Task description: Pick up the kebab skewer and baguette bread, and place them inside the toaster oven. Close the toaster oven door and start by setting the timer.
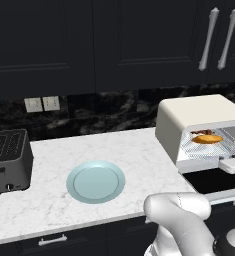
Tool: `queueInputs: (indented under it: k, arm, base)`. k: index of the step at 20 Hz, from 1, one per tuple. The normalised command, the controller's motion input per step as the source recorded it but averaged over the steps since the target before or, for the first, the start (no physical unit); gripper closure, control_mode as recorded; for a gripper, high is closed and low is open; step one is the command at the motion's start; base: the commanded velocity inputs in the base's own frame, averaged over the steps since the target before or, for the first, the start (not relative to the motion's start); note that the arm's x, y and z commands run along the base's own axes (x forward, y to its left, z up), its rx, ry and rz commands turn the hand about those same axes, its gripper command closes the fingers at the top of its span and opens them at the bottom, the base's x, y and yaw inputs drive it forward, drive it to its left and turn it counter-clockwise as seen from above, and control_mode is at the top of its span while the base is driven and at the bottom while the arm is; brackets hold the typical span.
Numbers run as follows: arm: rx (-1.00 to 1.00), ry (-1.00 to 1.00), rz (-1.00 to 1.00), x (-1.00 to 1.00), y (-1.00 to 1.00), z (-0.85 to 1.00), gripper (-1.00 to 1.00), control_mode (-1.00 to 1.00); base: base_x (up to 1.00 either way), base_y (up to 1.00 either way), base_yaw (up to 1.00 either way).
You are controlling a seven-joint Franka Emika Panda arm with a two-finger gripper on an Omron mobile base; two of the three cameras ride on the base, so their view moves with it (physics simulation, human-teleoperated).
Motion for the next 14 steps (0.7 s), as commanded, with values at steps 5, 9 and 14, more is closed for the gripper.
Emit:
queueInputs:
  k: [5, 9, 14]
  arm:
    - [0.00, 0.00, 0.00, 0.22, 0.16, 0.00, -1.00, -1.00]
    - [0.00, 0.00, 0.00, 0.22, 0.15, 0.03, -1.00, -1.00]
    - [0.00, 0.00, 0.00, 0.19, 0.10, 0.02, -1.00, -1.00]
  base:
    - [0.00, 0.00, 0.00]
    - [0.00, 0.00, 0.00]
    - [0.00, 0.00, 0.00]
